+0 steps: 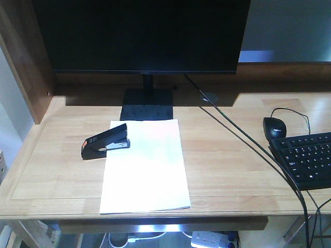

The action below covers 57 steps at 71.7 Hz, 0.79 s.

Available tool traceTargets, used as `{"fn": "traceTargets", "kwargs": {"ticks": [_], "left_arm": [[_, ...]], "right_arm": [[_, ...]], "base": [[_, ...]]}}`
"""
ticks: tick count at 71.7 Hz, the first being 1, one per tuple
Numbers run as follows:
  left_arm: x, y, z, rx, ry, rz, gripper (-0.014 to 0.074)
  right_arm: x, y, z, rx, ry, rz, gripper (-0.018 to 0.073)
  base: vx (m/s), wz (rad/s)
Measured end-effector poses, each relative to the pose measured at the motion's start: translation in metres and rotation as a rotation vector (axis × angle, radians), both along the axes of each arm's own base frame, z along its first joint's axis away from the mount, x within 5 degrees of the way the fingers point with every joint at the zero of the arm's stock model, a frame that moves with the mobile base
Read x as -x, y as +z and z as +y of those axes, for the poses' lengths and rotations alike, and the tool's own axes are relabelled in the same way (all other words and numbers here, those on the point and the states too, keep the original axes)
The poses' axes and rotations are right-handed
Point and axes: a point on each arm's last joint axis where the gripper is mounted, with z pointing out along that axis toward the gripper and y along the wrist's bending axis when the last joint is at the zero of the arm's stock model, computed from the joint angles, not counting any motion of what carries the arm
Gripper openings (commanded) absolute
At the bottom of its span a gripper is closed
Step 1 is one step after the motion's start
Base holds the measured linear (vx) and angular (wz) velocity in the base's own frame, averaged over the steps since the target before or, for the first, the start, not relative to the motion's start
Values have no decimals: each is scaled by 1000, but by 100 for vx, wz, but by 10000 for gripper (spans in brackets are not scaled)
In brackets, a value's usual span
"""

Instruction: Grab stapler and paper to desk for stapling

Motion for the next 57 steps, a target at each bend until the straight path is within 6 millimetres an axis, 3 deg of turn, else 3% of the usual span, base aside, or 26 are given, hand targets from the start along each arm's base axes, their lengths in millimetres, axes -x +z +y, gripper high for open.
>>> {"fn": "traceTargets", "kwargs": {"ticks": [57], "left_arm": [[0,0,0,0,0,0,-6]], "right_arm": [[0,-1,0,4,-2,10,-10]], "base": [[0,0]]}}
